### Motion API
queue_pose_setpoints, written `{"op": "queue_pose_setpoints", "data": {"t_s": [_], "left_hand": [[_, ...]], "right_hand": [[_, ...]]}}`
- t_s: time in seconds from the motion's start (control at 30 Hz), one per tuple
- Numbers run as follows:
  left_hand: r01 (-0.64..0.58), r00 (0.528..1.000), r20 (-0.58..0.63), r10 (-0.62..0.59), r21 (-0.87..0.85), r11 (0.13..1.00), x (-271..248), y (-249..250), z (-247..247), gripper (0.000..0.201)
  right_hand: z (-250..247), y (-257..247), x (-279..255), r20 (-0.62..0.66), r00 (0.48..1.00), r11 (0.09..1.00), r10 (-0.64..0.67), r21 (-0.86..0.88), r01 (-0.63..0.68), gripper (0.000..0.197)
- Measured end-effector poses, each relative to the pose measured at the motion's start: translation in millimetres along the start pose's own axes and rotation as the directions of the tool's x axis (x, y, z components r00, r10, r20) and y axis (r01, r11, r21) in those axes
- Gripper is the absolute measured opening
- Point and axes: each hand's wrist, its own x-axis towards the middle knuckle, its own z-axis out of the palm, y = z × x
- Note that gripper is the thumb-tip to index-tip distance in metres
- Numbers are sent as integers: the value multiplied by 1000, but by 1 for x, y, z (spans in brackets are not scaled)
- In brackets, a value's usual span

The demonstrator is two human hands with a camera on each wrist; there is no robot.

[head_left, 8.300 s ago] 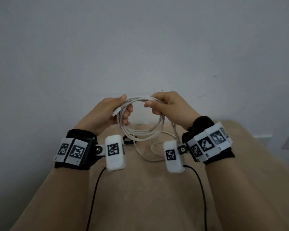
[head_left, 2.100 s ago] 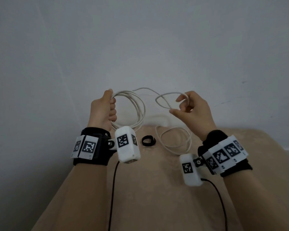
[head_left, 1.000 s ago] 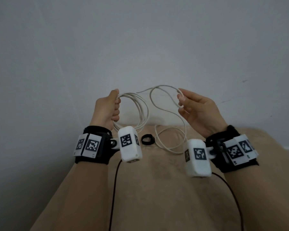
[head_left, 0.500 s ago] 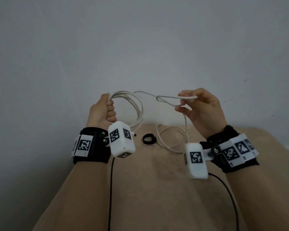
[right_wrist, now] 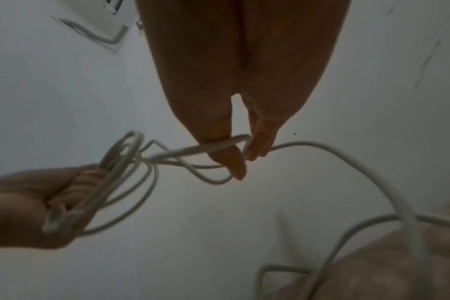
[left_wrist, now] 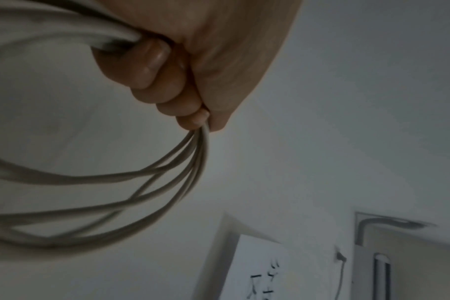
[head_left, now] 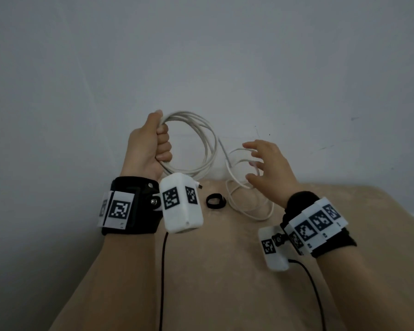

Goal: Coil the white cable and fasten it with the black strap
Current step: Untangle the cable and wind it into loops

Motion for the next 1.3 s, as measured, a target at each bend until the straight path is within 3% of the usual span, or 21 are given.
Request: {"op": "queue_pose_setpoints", "data": {"t_s": [0.1, 0.17, 0.27, 0.4, 0.53, 0.63, 0.77, 0.83, 0.93, 1.03, 1.1, 1.17, 1.23, 1.3], "left_hand": [[-24, 1000, 13, 26, -138, 990, -6, 12, 0, 45], [-41, 999, 18, 46, -202, 979, -9, 23, -3, 45], [-63, 998, 2, 65, -243, 968, -13, 34, -12, 47], [-45, 998, -54, 32, -253, 966, -7, 34, -29, 49], [47, 996, -63, -67, -274, 961, 5, 23, -46, 56], [69, 992, -82, -94, -269, 961, 9, 18, -50, 58], [98, 991, -64, -120, -272, 957, 11, 14, -46, 54], [111, 991, -47, -127, -255, 960, 11, 11, -37, 54], [124, 992, -9, -129, -204, 971, 9, 5, -20, 48], [104, 995, 19, -102, -124, 987, 4, -3, 0, 44], [76, 997, 34, -73, -94, 993, 0, -5, 12, 44], [56, 996, 69, -50, -82, 995, -5, -6, 21, 44], [51, 993, 111, -39, -99, 994, -11, -3, 28, 44], [67, 988, 151, -42, -159, 985, -15, 2, 32, 44]], "right_hand": [[4, 9, 0, -18, 995, 993, 96, -72, -97, 48], [0, 15, 0, -120, 985, 982, 125, -125, -140, 38], [-6, 23, 1, -225, 961, 981, 162, -67, -181, 34], [-12, 30, -1, -179, 923, 938, 342, 125, -323, 30], [-19, 34, -3, -252, 887, 907, 387, 279, -317, 8], [-24, 33, -4, -286, 864, 887, 414, 339, -313, 10], [-23, 25, -6, -222, 893, 883, 392, 365, -297, 3], [-19, 19, -6, -122, 914, 896, 387, 285, -341, 19], [-14, 19, -2, 11, 912, 912, 409, -29, -409, 39], [-20, 8, -1, 46, 948, 939, 316, -158, -306, 58], [-28, -9, -1, 7, 986, 984, 169, -56, -168, 49], [-32, -28, -1, -34, 998, 981, 58, 188, -50, 35], [-29, -45, -2, 61, 998, 875, 2, 482, -31, 44], [-20, -53, -4, 199, 978, 773, -61, 630, -80, 52]]}}
